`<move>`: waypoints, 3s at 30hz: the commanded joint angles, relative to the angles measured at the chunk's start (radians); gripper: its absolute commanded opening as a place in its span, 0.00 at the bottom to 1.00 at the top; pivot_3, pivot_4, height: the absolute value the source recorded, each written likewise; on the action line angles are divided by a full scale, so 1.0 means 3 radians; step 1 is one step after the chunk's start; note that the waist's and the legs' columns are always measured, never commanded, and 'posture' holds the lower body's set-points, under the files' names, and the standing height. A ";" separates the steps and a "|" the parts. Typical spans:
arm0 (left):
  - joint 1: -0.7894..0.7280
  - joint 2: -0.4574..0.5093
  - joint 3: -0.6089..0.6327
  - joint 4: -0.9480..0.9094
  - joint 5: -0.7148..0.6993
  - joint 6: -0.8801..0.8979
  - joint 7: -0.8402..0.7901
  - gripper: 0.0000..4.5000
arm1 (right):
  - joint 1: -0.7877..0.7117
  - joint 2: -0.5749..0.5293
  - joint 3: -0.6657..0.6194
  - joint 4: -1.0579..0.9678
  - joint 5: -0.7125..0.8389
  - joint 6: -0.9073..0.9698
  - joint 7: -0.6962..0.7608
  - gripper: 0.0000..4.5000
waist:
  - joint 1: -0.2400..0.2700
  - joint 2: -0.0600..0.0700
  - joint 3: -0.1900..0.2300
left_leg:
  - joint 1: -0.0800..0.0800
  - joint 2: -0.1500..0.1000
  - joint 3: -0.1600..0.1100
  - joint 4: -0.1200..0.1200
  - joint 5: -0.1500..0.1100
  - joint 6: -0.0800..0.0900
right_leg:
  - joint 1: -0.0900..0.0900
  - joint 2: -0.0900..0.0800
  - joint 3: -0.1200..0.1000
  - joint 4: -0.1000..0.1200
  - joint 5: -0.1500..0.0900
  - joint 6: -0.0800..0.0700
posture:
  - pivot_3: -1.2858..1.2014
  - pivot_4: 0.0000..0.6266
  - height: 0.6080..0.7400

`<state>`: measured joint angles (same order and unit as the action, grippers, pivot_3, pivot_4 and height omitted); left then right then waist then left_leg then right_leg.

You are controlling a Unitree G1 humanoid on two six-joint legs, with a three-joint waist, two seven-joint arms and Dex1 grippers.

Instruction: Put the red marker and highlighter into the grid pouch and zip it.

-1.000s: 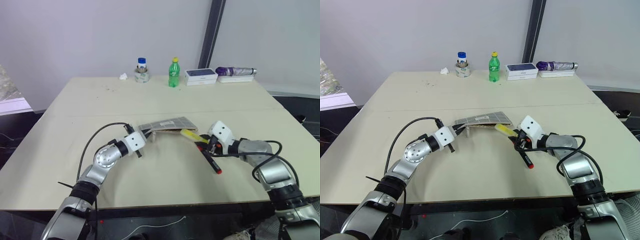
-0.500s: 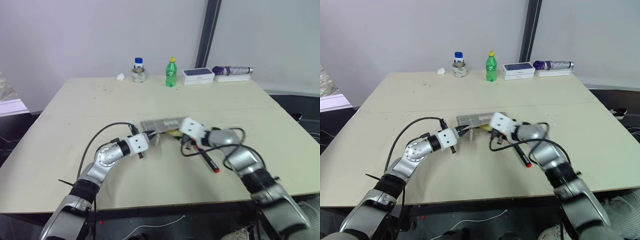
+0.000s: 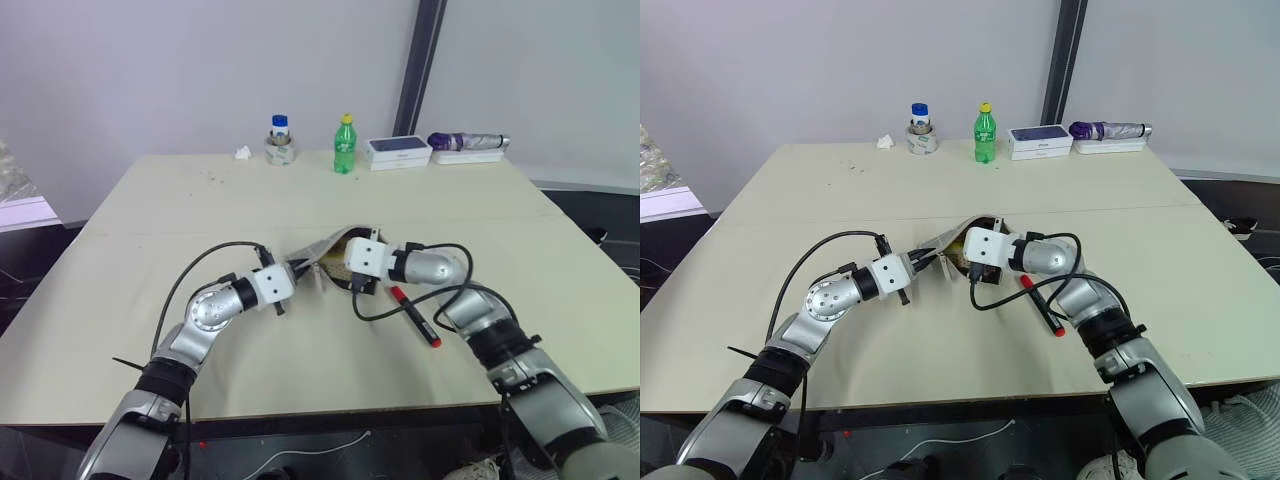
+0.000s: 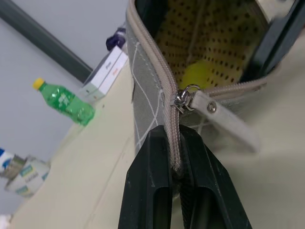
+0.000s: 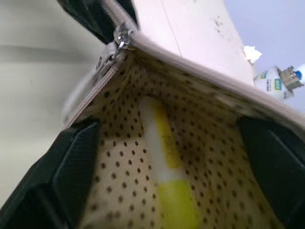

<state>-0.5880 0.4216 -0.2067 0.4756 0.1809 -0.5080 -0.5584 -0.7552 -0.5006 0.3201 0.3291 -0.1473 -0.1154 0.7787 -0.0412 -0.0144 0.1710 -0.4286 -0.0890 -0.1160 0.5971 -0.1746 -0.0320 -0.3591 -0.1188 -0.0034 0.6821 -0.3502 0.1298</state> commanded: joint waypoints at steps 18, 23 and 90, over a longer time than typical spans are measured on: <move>0.0174 0.0132 0.0071 -0.0174 0.0029 -0.0016 0.0097 0.00 | 0.2237 0.0177 -0.1518 -0.2499 0.1246 0.2300 -0.1223 0.99 | 0.0082 0.0002 0.0000 | 0.0004 0.0000 0.0001 0.0001 -0.0009 0.0016 | 0.0001 0.0000 0.0005 0.0006 0.0000 -0.0001 | 0.52 0.24 1.00; 0.0136 0.0118 0.0058 -0.0144 0.0043 -0.0030 0.0102 0.00 | 0.2391 0.0091 -0.1396 -0.2474 0.1182 0.2648 -0.1301 0.99 | 0.0099 0.0001 0.0000 | 0.0004 -0.0001 0.0000 0.0001 -0.0010 0.0016 | 0.0003 -0.0001 0.0003 0.0004 0.0000 -0.0001 | 0.52 0.24 1.00; -0.0114 0.0053 -0.0141 -0.0097 0.0179 -0.0087 -0.0026 0.00 | 0.1009 -0.0291 -0.0649 -0.1687 0.0989 0.0935 0.0103 0.98 | 0.0080 -0.0003 -0.0002 | 0.0003 0.0000 -0.0001 0.0001 -0.0009 0.0015 | 0.0004 0.0001 0.0001 0.0002 0.0000 0.0000 | 0.52 0.24 1.00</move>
<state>-0.6201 0.4411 -0.2803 0.4696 0.2687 -0.5443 -0.5810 -0.4706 -0.6045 0.1934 -0.0437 0.0026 0.0495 0.7886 -0.0172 -0.0152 0.1703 -0.4278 -0.0890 -0.1164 0.5976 -0.1774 -0.0274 -0.3577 -0.1187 -0.0031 0.6825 -0.3503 0.1298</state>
